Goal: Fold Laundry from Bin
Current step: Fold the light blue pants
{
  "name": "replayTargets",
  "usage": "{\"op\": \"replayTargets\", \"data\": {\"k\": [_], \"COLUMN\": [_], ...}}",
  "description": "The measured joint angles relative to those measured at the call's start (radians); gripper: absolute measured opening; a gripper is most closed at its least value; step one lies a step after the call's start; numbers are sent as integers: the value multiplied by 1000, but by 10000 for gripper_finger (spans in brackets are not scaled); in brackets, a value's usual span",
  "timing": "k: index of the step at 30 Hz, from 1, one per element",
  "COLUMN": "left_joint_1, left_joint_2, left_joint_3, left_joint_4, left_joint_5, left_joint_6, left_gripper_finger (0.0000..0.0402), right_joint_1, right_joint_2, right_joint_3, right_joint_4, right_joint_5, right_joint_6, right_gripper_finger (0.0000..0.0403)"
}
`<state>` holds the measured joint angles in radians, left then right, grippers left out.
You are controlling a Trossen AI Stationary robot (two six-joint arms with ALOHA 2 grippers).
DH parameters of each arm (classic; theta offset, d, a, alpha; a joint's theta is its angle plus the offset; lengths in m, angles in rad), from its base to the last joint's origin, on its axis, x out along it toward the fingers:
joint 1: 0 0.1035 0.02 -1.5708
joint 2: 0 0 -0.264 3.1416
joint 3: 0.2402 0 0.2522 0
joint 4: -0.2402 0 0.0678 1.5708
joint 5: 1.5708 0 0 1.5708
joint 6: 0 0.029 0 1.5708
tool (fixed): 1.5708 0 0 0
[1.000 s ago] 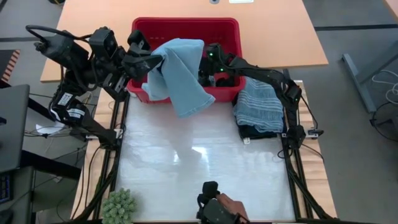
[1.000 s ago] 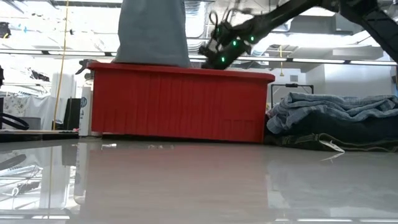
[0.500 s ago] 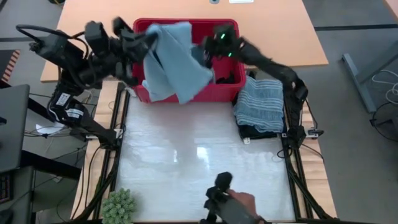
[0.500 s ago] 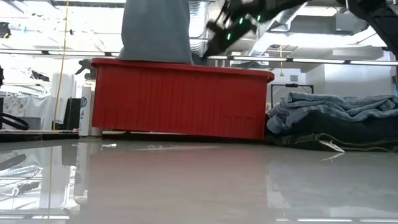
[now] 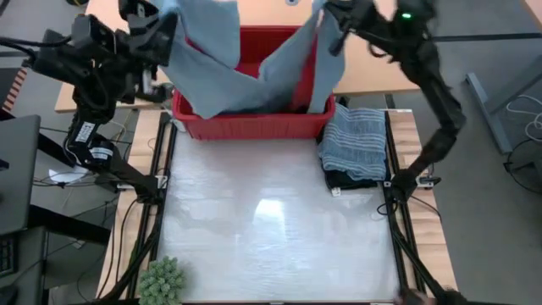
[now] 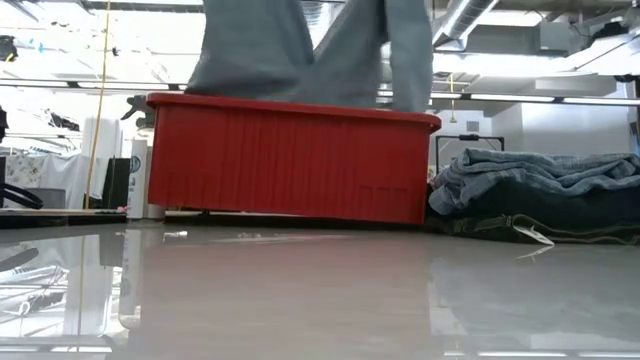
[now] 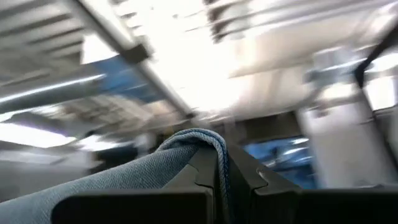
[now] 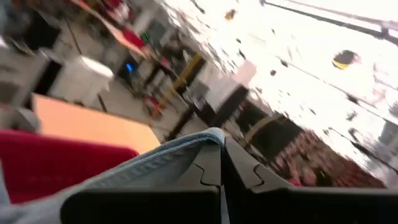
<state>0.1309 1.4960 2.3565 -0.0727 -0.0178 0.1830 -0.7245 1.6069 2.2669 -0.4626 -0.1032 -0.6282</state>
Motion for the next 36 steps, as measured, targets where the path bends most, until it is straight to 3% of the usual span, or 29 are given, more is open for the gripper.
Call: {"op": "replayTargets", "data": {"k": [6,14,20,28,32,36], "left_joint_1": [0,-23,-68,-182,-256,-317], "left_joint_2": [6,6,-1,-11,8,28], "left_joint_3": [0,0,0,0,-2,-3], "left_joint_4": [66,262,375,401,380,273], "left_joint_5": [319,923,1212,1357,1341,1239], "left_joint_6": [-130,-240,-328,-466,-555,-598], "left_gripper_finger": [0,0,0,0,0,0], "right_joint_1": [14,79,164,330,449,602], "right_joint_2": [-123,-238,-284,-292,-272,-239], "right_joint_3": [-1,0,0,2,1,1], "right_joint_4": [24,173,267,279,217,90], "right_joint_5": [-276,-744,-958,-984,-955,-810], "right_joint_6": [70,193,277,393,426,388], "right_gripper_finger": [22,22,22,22,22,22]}}
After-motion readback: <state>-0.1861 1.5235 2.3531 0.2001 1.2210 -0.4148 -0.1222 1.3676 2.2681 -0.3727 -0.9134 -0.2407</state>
